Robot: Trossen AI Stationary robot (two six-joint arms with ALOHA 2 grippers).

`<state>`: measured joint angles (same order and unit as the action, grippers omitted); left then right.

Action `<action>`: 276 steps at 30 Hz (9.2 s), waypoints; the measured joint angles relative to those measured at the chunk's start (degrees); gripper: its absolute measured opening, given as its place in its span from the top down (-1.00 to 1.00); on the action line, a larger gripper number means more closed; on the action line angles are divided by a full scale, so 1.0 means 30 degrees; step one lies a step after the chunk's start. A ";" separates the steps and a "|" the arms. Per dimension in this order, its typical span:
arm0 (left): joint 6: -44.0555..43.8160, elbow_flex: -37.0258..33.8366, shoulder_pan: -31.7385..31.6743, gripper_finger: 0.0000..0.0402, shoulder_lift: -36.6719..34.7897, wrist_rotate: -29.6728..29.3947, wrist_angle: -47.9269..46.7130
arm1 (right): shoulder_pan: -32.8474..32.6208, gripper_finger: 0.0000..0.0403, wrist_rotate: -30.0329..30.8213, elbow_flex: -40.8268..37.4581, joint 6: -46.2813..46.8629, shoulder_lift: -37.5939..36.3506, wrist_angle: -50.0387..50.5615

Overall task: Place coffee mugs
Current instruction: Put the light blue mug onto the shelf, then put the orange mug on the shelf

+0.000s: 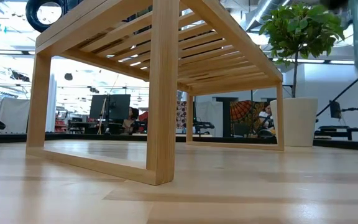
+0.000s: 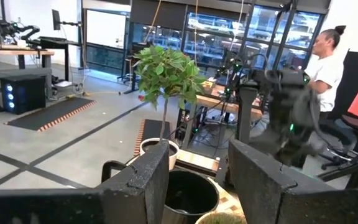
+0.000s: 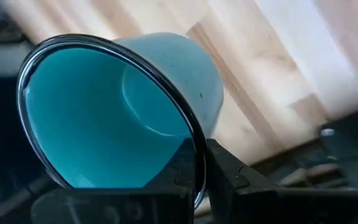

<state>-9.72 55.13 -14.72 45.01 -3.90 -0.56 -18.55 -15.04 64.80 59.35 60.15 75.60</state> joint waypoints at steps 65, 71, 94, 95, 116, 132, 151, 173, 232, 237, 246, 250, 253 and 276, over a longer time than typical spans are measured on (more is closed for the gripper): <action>-0.1002 0.0000 -0.0002 0.26 -0.0001 0.0021 -0.0576 | 1.2744 0.67 0.0093 1.4206 -1.3586 1.1317 0.4775; -0.0998 0.0000 -0.0002 0.26 0.0000 0.0021 -0.0568 | 1.2744 0.65 0.0515 1.4219 -1.3579 1.1302 0.4755; -0.0998 0.0000 0.0003 0.26 -0.0002 0.0017 -0.0568 | 1.3612 -0.23 0.2552 1.5012 -1.5389 1.0890 0.4784; -0.0998 0.0000 0.0004 0.26 0.0000 0.0015 -0.0568 | 1.3771 -0.23 0.2548 1.5132 -1.5452 1.0763 0.4756; -0.1100 0.0000 0.0006 0.26 0.0000 0.0015 -0.0568 | 0.4394 0.13 0.5860 1.0147 -0.8938 0.3674 -0.3288; -0.0717 0.0000 0.0002 0.26 0.0000 0.0018 -0.0576 | -0.1234 0.91 1.0938 0.6018 0.0905 0.6388 -0.4982; -0.0984 0.0000 0.0001 0.26 -0.0005 0.0160 -0.0576 | -0.0935 0.92 1.3511 0.6052 0.3280 0.6821 0.0481; -0.1076 0.0000 0.0003 0.26 0.0000 0.0007 -0.0576 | 0.2770 0.90 1.4701 0.6045 -0.4478 0.6770 0.2324; -0.1189 0.0000 -0.0002 0.26 0.0000 -0.0503 -0.0561 | -0.8870 -0.14 0.2049 -0.2047 0.7858 0.0871 -0.5285; -0.1209 0.0007 -0.0002 0.26 0.0000 -0.0503 -0.0561 | -1.0282 -0.26 0.2067 -0.2093 0.8089 0.2981 -0.5822; -0.1209 0.0007 0.0000 0.26 0.0000 -0.0503 -0.0568 | -1.0963 -0.27 0.2242 -0.2086 0.7902 0.5921 -0.6425; -0.1209 0.0007 0.0005 0.26 0.0000 -0.0503 -0.0568 | -1.0941 -0.27 0.2242 -0.2086 0.7185 0.6838 -0.7243; -0.1215 0.0007 0.0004 0.26 0.0000 -0.0498 -0.0568 | -1.0934 -0.27 0.2235 -0.2086 0.6842 0.7431 -0.7355; -0.1209 0.0007 0.0004 0.26 0.0000 -0.0495 -0.0576 | -0.6593 0.84 0.0891 0.0281 0.2944 0.4699 -0.7140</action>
<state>-13.34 55.16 -14.70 45.01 -5.39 -2.28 -38.33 -12.37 65.65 68.18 74.25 54.18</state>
